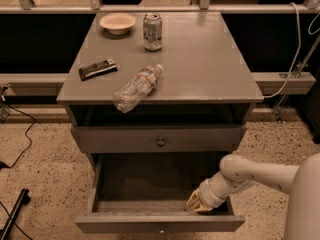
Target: Open middle drawer
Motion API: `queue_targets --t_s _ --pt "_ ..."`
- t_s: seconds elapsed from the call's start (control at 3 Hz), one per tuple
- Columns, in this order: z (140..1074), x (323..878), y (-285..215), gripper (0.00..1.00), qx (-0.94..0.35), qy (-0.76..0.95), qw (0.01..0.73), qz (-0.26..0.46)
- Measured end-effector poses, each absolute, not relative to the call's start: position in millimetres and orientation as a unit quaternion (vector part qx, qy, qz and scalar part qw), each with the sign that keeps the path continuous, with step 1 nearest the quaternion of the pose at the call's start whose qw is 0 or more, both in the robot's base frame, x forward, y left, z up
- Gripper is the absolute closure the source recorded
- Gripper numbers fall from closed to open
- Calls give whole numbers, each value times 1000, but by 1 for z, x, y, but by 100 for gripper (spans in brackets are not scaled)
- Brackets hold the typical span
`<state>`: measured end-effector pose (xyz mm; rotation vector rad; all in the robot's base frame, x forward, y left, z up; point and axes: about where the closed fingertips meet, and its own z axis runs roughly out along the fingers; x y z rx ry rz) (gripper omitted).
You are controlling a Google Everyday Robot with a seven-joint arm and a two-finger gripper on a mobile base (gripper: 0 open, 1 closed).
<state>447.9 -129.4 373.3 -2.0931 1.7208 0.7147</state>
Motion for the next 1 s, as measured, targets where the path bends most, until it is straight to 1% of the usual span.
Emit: queue_targets --t_s 0.33,0.67,1.0 --pt "373 448 -129 100 -736 605 169 251" --pt "394 449 -140 100 -722 609 210 253" --pt "437 449 -160 100 -701 609 277 245"
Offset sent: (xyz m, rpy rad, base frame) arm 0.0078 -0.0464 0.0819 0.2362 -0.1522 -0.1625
